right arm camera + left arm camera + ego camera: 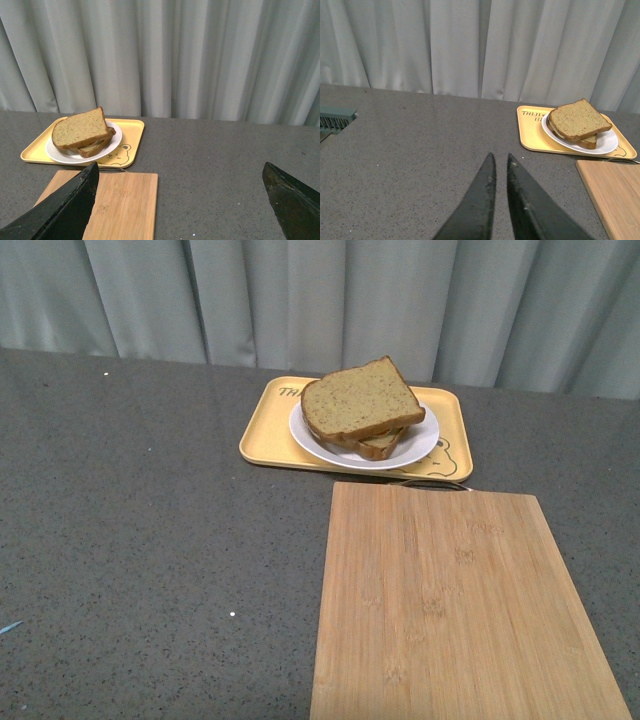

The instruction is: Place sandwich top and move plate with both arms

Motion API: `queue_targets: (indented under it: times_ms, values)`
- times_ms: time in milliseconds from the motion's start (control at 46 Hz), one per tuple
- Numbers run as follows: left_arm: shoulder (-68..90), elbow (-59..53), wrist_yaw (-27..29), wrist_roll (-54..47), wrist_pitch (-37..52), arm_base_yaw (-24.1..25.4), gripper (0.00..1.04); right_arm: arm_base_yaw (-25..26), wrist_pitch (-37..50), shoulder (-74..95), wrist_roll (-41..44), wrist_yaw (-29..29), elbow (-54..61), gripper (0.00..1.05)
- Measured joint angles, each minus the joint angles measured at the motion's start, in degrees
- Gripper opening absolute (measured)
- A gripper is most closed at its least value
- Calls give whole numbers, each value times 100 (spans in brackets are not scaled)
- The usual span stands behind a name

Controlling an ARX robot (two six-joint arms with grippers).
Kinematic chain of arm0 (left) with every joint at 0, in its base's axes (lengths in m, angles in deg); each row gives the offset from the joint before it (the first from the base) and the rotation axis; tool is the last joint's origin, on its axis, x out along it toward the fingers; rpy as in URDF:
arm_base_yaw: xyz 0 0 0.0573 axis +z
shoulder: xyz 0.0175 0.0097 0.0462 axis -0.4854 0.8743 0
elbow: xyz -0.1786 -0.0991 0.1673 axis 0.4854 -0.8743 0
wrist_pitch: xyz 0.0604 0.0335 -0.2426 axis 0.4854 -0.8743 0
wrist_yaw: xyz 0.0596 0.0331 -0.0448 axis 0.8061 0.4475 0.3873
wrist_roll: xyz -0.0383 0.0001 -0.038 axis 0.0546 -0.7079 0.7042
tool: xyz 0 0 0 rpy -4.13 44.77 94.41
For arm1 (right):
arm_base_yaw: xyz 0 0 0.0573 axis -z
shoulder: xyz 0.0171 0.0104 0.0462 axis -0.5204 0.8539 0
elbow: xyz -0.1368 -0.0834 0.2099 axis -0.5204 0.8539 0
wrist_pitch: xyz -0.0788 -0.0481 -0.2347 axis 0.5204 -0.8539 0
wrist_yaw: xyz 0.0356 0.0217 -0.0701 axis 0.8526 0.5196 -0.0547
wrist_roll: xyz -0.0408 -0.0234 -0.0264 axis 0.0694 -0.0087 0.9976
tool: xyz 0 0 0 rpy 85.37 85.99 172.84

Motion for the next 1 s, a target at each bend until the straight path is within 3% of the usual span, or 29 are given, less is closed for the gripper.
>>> queue_targets:
  times_ms: [543,587,1000]
  values:
    - [-7,0,0,0,0,0,97,0,0,0,0,0,0,95]
    - [-7,0,0,-4,0,0,100,0,0,0,0,0,0,95]
    - [-7,0,0,-4,0,0,98,0,0,0,0,0,0,95]
